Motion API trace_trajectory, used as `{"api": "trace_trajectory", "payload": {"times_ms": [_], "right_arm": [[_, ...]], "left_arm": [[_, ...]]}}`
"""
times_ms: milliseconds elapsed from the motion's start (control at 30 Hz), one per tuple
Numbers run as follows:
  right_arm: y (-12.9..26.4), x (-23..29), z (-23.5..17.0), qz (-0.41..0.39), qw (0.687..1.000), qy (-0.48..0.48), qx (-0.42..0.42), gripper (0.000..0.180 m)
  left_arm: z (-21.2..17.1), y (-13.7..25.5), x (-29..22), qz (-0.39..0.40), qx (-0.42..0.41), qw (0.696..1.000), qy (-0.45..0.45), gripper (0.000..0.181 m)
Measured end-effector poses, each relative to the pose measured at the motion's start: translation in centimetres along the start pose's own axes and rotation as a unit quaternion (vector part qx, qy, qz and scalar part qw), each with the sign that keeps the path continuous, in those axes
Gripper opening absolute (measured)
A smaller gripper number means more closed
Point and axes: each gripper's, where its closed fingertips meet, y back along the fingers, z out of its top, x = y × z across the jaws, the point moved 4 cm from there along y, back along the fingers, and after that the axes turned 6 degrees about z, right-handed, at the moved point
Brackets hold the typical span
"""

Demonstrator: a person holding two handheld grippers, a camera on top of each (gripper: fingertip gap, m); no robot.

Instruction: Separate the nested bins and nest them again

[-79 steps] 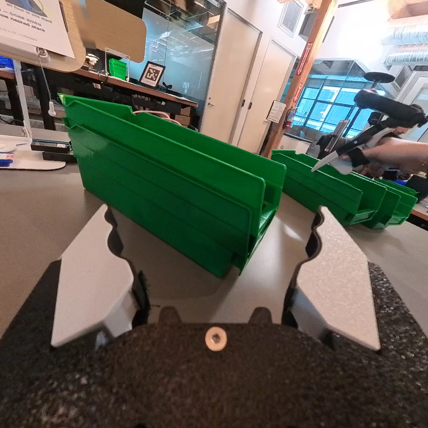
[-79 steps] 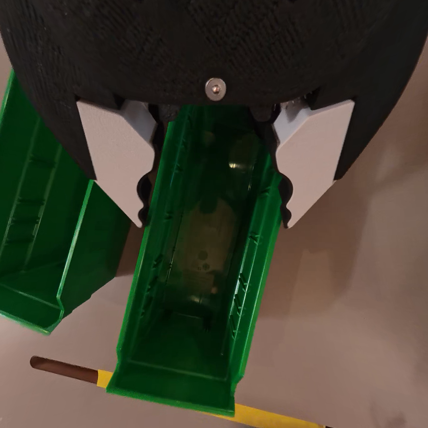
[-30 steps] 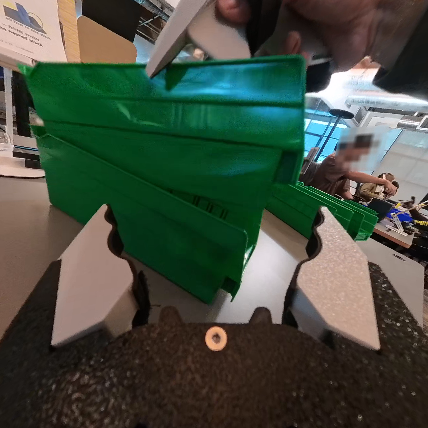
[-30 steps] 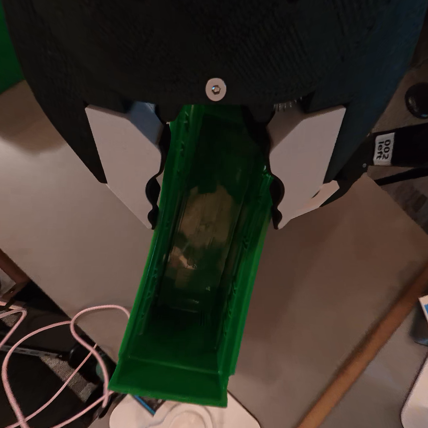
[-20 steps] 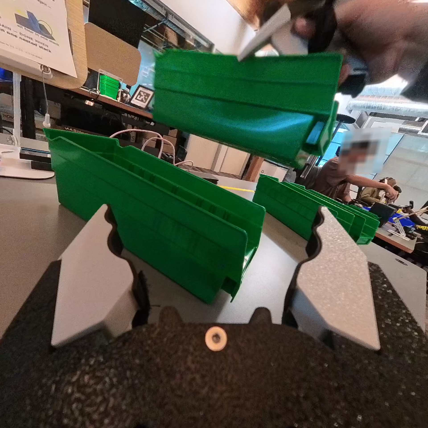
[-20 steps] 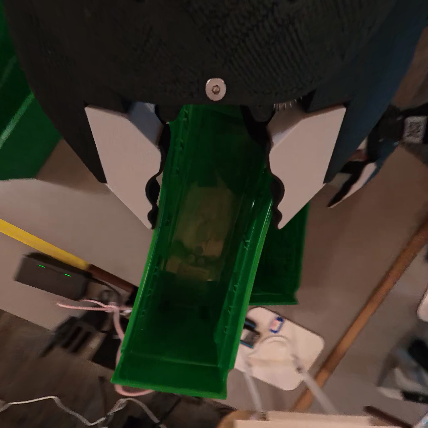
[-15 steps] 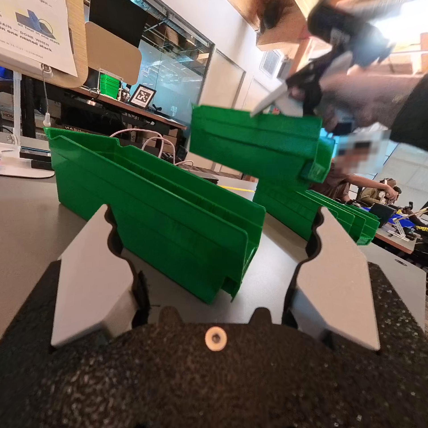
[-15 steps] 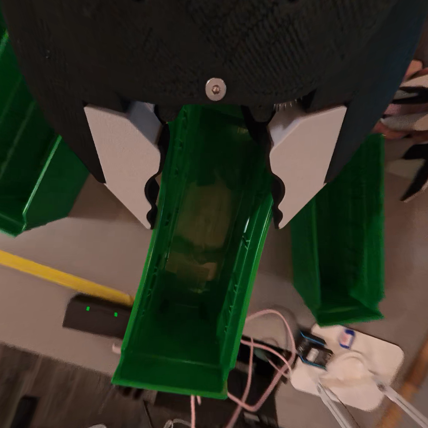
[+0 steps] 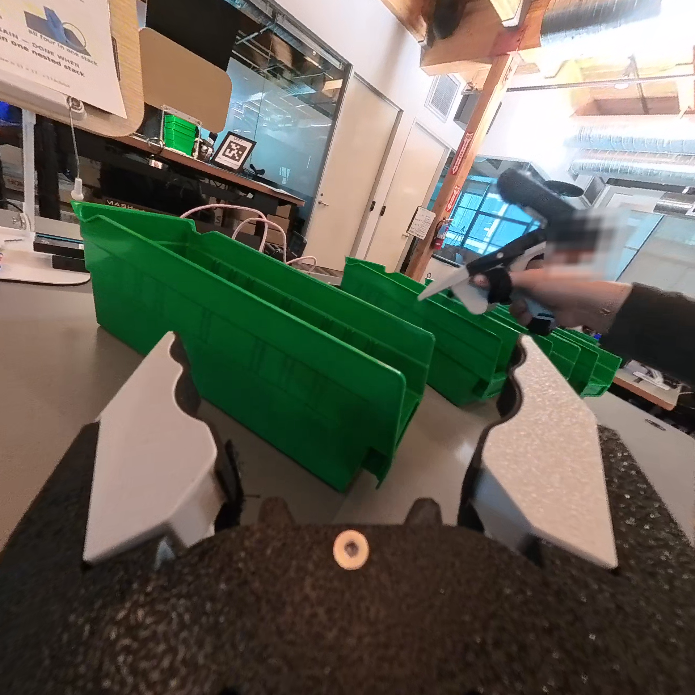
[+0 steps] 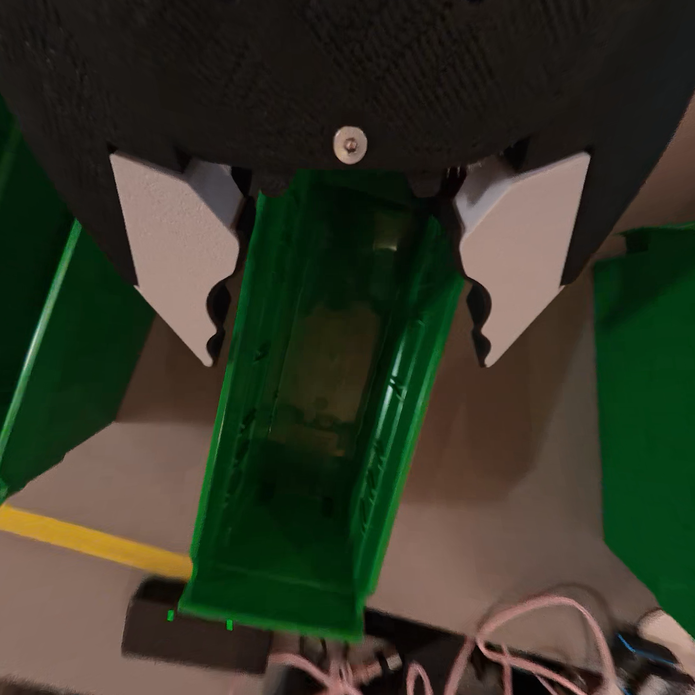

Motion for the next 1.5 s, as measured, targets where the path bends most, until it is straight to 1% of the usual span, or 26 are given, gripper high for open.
{"api": "trace_trajectory", "payload": {"times_ms": [67,133,200,267,300,333,367,433,500,567,667,767,833,867,900,967,1000,1033,1100,1133,1167,1200,1267,1333,1400,1500], "right_arm": [[1.6,1.2,1.0,0.024,0.998,0.019,-0.058,0.137],[3.7,2.6,1.4,0.053,0.991,0.047,-0.116,0.137],[6.0,3.7,1.0,0.069,0.981,0.083,-0.163,0.136],[8.4,3.8,0.2,0.066,0.969,0.12,-0.208,0.134],[9.6,3.4,-0.3,0.053,0.962,0.135,-0.232,0.133],[10.8,2.5,-0.8,0.023,0.955,0.148,-0.256,0.132],[12.0,1.0,-1.2,-0.028,0.946,0.162,-0.279,0.129],[14.2,-2.2,-2.4,-0.128,0.917,0.183,-0.33,0.124],[15.7,-4.5,-3.8,-0.173,0.893,0.183,-0.374,0.121],[16.8,-6.5,-5.1,-0.195,0.874,0.175,-0.409,0.12],[18.9,-9.2,-6.3,-0.226,0.836,0.169,-0.47,0.118],[21.3,-11.3,-7.2,-0.255,0.789,0.168,-0.533,0.118],[22.6,-12.3,-8.1,-0.283,0.753,0.167,-0.571,0.111],[22.8,-12.6,-8.6,-0.287,0.744,0.167,-0.58,0.108],[22.8,-12.9,-9.0,-0.285,0.741,0.168,-0.584,0.106],[22.7,-13.7,-9.5,-0.281,0.739,0.161,-0.59,0.103],[22.7,-14.2,-9.4,-0.275,0.745,0.148,-0.59,0.103],[22.6,-14.7,-9.4,-0.264,0.752,0.13,-0.589,0.104],[22.6,-15.4,-9.7,-0.233,0.759,0.091,-0.602,0.104],[22.6,-15.6,-9.7,-0.212,0.76,0.077,-0.609,0.104],[22.6,-15.7,-9.7,-0.198,0.764,0.069,-0.611,0.105],[22.5,-16.0,-9.6,-0.193,0.767,0.064,-0.608,0.105],[22.3,-16.4,-9.5,-0.182,0.773,0.054,-0.606,0.105],[22.1,-16.5,-9.5,-0.161,0.778,0.041,-0.606,0.105],[21.8,-16.5,-9.4,-0.151,0.781,0.033,-0.605,0.105],[21.2,-17.4,-9.5,-0.165,0.798,0.003,-0.579,0.103]], "left_arm": [[-0.1,0.0,0.0,0.003,0.002,1.0,-0.003,0.159],[0.1,0.1,-0.2,0.003,-0.001,1.0,-0.01,0.159],[1.6,1.0,-0.4,0.018,-0.047,0.998,-0.036,0.159],[3.3,2.2,-0.5,0.049,-0.088,0.993,-0.062,0.154],[3.9,2.7,-0.4,0.065,-0.1,0.99,-0.074,0.152],[4.4,3.1,-0.3,0.078,-0.109,0.987,-0.084,0.151],[5.0,3.5,-0.4,0.087,-0.116,0.985,-0.091,0.149],[6.7,4.8,-1.4,0.09,-0.152,0.98,-0.095,0.135],[8.7,6.1,-3.3,0.094,-0.196,0.971,-0.103,0.127],[9.6,6.3,-5.7,0.084,-0.203,0.968,-0.121,0.123],[8.3,3.7,-9.5,0.051,-0.134,0.982,-0.122,0.121],[4.5,-1.1,-14.3,-0.017,-0.002,0.995,-0.102,0.116],[2.8,-4.8,-17.5,-0.08,0.067,0.991,-0.08,0.092],[2.2,-7.1,-18.5,-0.095,0.106,0.988,-0.064,0.096],[1.4,-9.6,-19.0,-0.088,0.151,0.983,-0.055,0.107],[-0.3,-14.8,-19.2,-0.057,0.246,0.966,-0.053,0.136],[-1.3,-17.3,-19.1,-0.041,0.293,0.954,-0.053,0.151],[-2.3,-19.8,-19.0,-0.032,0.331,0.941,-0.057,0.159],[-3.6,-24.3,-18.2,-0.009,0.349,0.934,-0.077,0.159],[-4.9,-25.7,-17.7,0.004,0.38,0.923,-0.062,0.159],[-6.3,-26.4,-17.6,0.015,0.423,0.905,-0.041,0.159],[-7.5,-27.0,-17.3,0.037,0.457,0.888,-0.036,0.159],[-8.8,-27.7,-16.1,0.099,0.504,0.855,-0.072,0.159],[-9.8,-27.9,-15.7,0.138,0.541,0.827,-0.06,0.159],[-10.7,-28.1,-16.0,0.144,0.572,0.807,-0.026,0.158],[-10.9,-28.3,-15.7,0.165,0.589,0.79,-0.039,0.155]]}}
